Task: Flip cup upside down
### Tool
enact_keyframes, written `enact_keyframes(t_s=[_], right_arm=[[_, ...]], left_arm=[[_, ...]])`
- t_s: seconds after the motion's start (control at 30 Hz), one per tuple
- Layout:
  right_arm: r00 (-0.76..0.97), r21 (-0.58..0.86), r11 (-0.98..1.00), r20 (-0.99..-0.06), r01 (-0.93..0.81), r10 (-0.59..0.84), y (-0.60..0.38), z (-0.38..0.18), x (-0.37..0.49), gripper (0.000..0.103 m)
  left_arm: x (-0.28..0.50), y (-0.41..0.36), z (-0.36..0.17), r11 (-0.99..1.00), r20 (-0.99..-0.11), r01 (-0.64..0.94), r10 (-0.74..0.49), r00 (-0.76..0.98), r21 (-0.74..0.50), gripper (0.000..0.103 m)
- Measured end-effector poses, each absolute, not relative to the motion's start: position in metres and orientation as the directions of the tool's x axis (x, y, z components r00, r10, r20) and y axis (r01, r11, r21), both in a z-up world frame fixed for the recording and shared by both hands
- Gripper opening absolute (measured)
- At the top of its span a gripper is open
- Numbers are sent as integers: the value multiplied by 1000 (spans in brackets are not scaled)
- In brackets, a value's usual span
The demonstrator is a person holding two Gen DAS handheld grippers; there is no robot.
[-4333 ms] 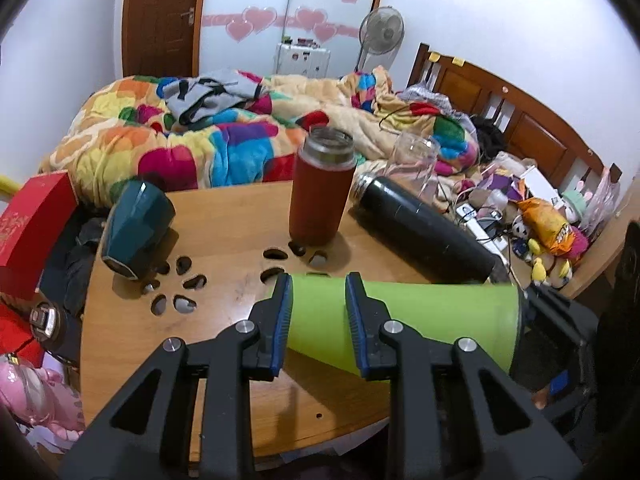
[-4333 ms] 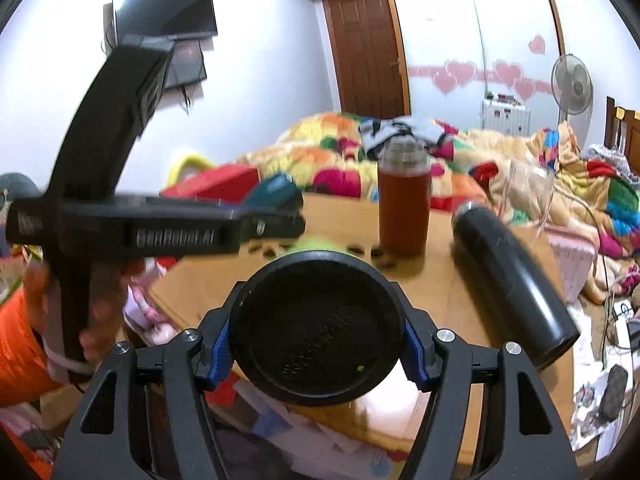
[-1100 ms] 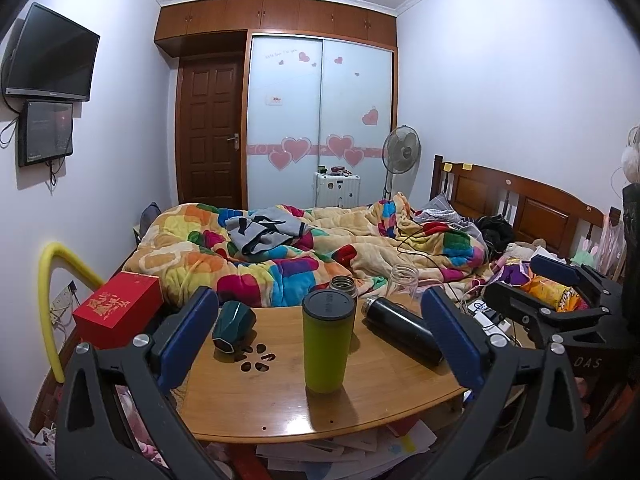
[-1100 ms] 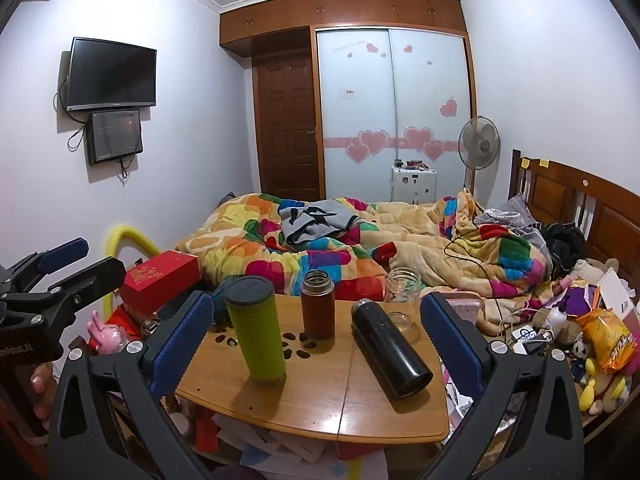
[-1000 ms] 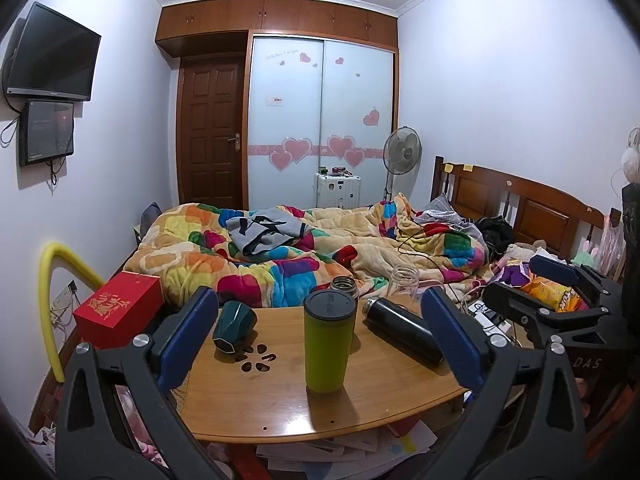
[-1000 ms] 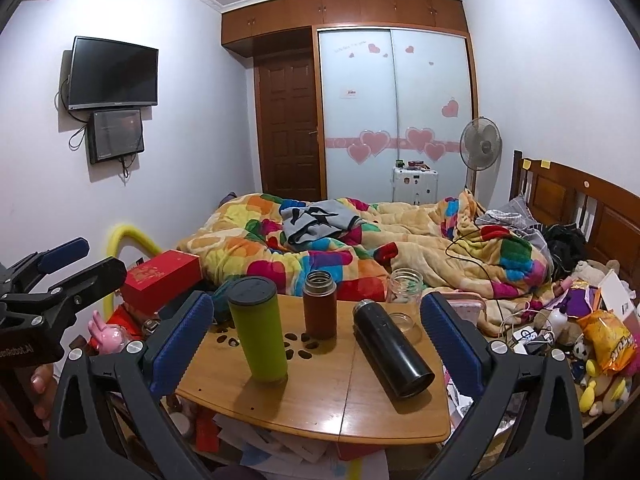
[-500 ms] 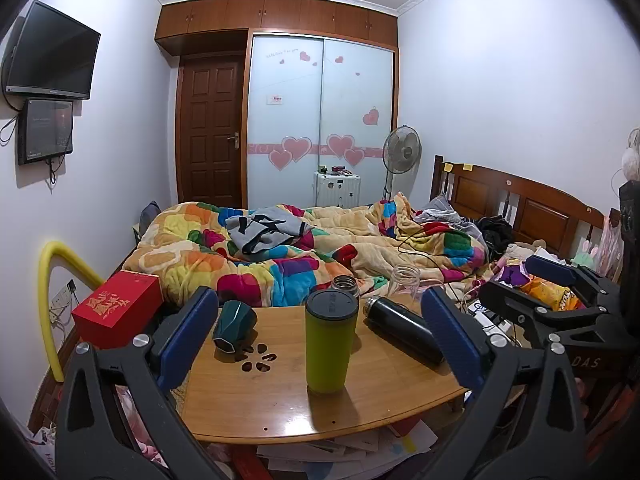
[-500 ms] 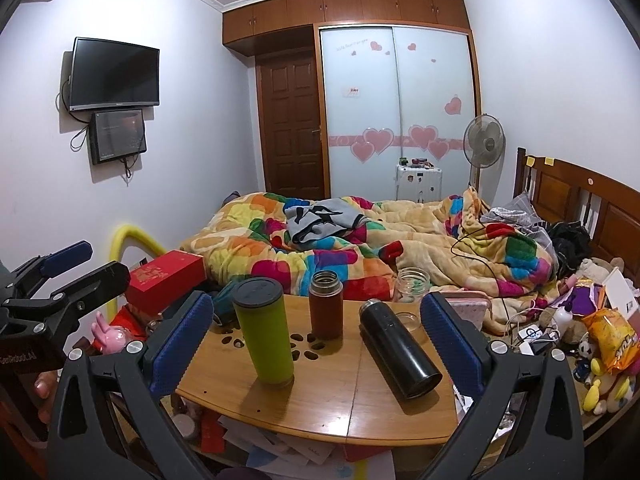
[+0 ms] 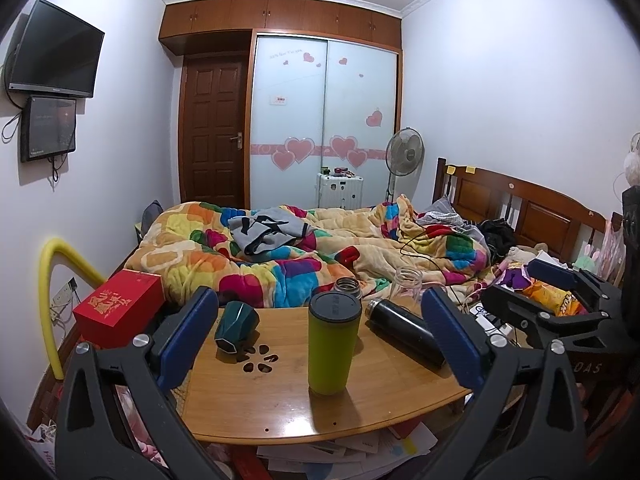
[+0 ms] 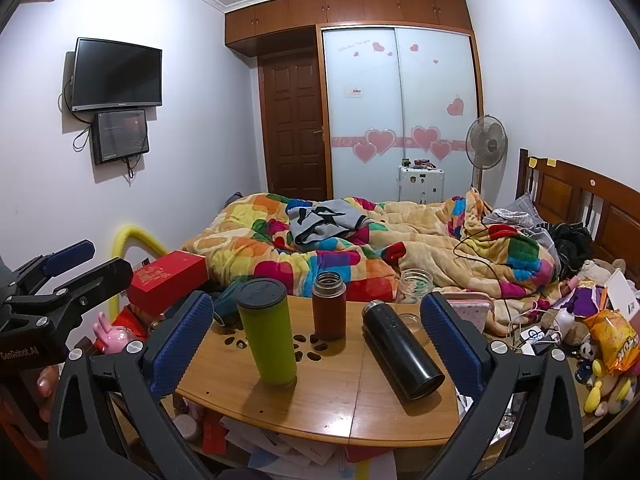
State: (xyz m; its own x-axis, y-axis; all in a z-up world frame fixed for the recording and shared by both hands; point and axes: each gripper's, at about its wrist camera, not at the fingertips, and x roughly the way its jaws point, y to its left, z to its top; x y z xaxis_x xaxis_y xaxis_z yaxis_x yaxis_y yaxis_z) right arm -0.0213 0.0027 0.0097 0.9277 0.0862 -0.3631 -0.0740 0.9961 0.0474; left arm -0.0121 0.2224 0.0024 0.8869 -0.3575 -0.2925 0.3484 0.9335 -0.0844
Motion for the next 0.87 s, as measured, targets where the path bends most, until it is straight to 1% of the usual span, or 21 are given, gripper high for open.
enact_keyframes(t_s=[0.27, 0.67, 0.87], right_arm=[[930, 41, 997, -359, -71, 81, 5, 10, -22, 103], [928, 59, 996, -364, -61, 78, -2, 10, -22, 103], [927, 60, 996, -366, -62, 80, -3, 10, -22, 103]], left_arm=[[-9, 226, 5, 930, -294, 348, -367, 882, -116, 103], [-13, 220, 3, 928, -295, 364, -371, 881, -80, 103], [-13, 218, 3, 926, -294, 367, -375, 879, -86, 103]])
